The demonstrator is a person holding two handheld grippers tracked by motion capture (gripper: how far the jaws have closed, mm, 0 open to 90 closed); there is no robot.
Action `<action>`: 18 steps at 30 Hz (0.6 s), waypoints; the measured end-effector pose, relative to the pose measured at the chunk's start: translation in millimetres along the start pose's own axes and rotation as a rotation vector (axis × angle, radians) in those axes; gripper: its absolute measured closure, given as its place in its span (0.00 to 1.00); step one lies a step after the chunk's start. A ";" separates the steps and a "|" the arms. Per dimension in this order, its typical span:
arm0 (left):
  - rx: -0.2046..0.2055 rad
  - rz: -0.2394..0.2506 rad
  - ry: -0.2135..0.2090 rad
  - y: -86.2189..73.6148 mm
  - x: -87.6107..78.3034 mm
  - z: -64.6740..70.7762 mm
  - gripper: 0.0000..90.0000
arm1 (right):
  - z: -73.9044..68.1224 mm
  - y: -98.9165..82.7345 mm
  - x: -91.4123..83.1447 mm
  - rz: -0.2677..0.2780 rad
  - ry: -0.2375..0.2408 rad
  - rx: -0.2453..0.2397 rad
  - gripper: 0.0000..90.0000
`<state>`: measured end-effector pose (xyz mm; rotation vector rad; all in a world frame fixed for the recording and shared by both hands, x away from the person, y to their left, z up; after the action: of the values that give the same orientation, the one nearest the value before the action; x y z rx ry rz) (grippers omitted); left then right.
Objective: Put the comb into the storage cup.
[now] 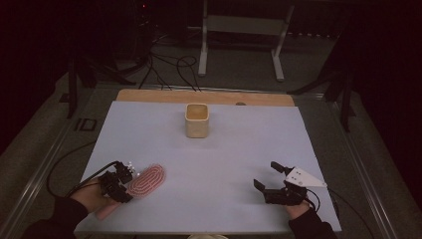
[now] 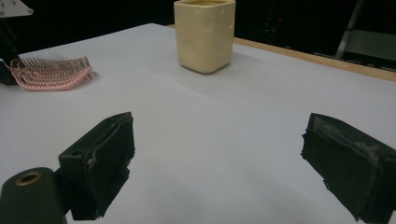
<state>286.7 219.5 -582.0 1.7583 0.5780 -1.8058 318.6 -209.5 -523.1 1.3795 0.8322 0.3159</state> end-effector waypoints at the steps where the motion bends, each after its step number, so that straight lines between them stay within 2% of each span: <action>1: -0.004 -0.004 -0.002 0.2 0.3 0.2 0.76 | -0.2 -0.5 0.4 -0.002 0.001 0.001 0.10; 7: -0.017 -0.017 -0.006 0.4 0.8 0.3 0.76 | -0.1 -1.2 1.0 -0.005 0.001 -0.002 0.10; 8: -0.030 -0.021 -0.007 0.8 1.1 0.4 0.77 | -0.1 -1.2 1.0 -0.005 0.002 0.000 0.10; 14: -0.024 -0.034 -0.005 1.0 0.8 -0.4 0.78 | 0.2 -1.1 0.9 -0.004 0.002 0.002 0.10; 18: -0.031 -0.023 -0.010 1.1 0.5 -0.5 0.78 | 0.3 -1.1 0.9 -0.004 0.000 -0.001 0.10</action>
<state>287.9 219.0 -582.4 1.7278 0.6216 -1.8110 319.2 -209.4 -524.4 1.3771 0.8349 0.3136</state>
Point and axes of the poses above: each handheld gripper's, and its own axes: x roughly forward along the jaws, y roughly out of its top, z roughly to its right, the point moved 10 cm from there along x, roughly forward along the jaws, and after that the axes turned 1 degree about -z, right-handed, at the moved point
